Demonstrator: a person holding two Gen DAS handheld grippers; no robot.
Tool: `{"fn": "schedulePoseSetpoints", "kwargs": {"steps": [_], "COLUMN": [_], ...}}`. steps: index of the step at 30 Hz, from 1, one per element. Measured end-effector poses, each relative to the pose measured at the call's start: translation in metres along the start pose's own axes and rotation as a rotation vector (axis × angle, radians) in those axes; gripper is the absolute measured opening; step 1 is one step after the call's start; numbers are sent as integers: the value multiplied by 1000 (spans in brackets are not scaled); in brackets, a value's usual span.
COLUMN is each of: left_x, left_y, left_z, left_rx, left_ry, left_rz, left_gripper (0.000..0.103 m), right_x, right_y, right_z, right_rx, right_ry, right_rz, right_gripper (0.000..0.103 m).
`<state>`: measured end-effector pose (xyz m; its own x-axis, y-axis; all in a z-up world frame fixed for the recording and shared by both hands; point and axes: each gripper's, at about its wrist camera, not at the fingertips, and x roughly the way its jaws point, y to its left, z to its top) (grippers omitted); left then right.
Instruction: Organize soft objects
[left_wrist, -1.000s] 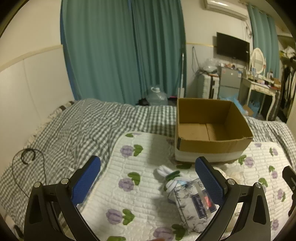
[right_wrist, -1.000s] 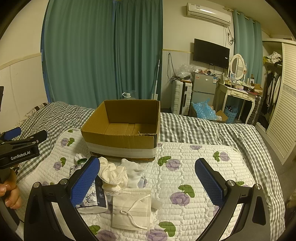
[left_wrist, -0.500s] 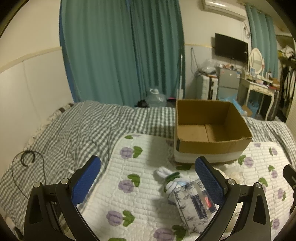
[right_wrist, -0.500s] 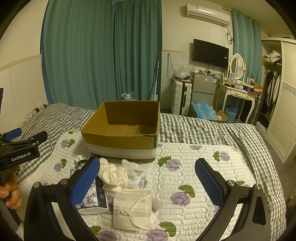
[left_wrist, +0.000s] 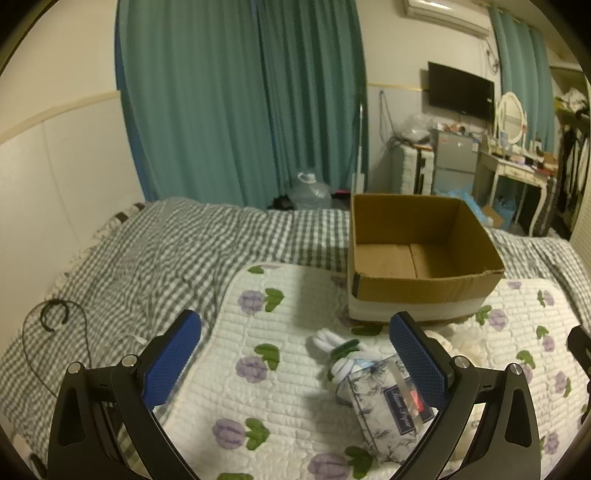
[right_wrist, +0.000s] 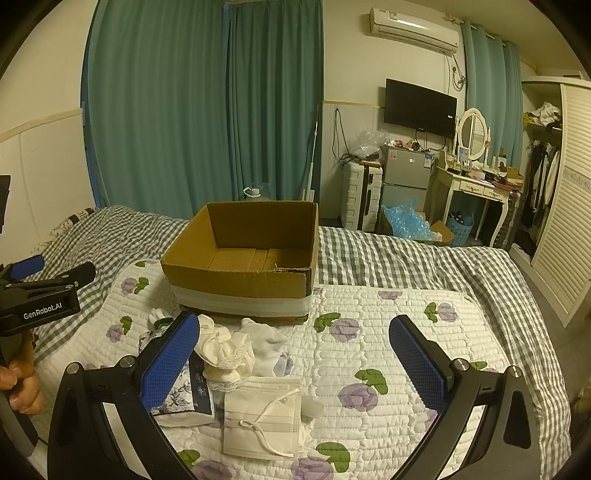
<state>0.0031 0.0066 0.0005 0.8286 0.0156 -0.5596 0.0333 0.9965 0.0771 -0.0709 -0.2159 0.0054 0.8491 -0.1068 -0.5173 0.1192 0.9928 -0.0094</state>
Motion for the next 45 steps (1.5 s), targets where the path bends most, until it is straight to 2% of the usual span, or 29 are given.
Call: {"fn": "schedulePoseSetpoints", "kwargs": {"steps": [18,22,37,45], "left_x": [0,1,3,7], "left_y": [-5,-4,-3,-8], "left_z": [0,-1,-2,-4], "left_rx": [16,2,-24,3], "left_ry": [-7,-4,2,14], "left_rz": [-4,13,-3,-14], "left_gripper": [103,103,103,103], "right_x": [0,0,0,7], "right_y": [-4,-6,-6,-9], "right_z": [-2,-3,-4,-12], "right_rx": [3,5,3,-44], "right_ry": [-6,-6,-5,1], "right_rz": [-4,-5,1,17], "right_gripper": [103,103,103,103]}}
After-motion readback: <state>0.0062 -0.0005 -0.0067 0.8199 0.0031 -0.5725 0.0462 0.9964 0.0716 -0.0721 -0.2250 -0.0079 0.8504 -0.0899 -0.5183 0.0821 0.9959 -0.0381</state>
